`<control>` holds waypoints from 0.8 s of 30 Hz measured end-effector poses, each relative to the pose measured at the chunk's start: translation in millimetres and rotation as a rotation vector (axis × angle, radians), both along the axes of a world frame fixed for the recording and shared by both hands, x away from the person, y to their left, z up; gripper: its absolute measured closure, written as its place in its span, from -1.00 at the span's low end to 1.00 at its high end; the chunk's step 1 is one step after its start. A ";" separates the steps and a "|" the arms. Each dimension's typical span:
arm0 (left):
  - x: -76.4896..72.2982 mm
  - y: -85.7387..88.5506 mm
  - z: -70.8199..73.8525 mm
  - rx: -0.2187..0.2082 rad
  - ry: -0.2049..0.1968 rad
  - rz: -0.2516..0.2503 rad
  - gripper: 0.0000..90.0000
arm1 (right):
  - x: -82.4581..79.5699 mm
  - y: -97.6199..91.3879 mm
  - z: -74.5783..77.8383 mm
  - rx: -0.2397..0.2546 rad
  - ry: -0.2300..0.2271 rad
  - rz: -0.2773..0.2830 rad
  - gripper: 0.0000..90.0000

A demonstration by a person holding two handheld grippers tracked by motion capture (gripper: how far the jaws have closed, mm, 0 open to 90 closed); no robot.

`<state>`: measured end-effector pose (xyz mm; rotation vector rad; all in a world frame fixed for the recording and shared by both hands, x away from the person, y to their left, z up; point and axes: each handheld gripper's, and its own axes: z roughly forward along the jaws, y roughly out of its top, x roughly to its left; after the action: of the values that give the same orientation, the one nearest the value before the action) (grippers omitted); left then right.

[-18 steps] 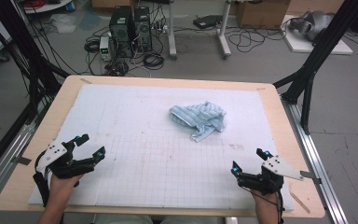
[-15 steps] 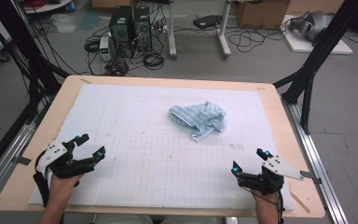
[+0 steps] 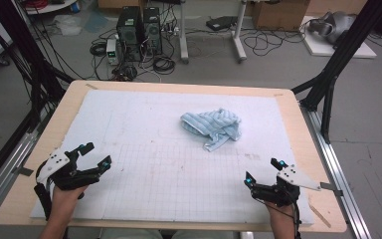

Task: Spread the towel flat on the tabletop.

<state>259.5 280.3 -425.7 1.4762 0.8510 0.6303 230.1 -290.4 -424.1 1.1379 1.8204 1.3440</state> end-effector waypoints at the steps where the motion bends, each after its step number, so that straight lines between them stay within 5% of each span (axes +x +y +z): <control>1: -1.3 0.5 1.1 -0.006 -0.003 -0.003 -0.64 | -0.6 2.0 1.6 0.004 -0.005 0.002 -0.99; 9: -0.8 -0.1 0.1 -0.002 0.000 -0.005 -0.63 | 2.5 9.0 8.5 0.006 -0.013 0.016 -0.99; 14: 0.4 -0.5 -1.0 0.006 0.008 -0.003 -0.63 | 17.9 16.3 17.1 -0.008 -0.006 0.032 -0.99; 22: 0.4 -2.4 -2.4 0.000 0.019 -0.008 -0.63 | 64.9 49.7 37.4 -0.050 -0.005 0.074 -0.99; 24: 0.4 -2.5 -2.4 0.001 0.019 -0.011 -0.63 | 84.6 66.6 39.5 -0.095 0.056 0.071 -0.97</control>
<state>260.0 277.8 -428.1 1.4889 0.8570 0.6096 314.6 -223.7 -384.6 1.0798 1.9600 1.2620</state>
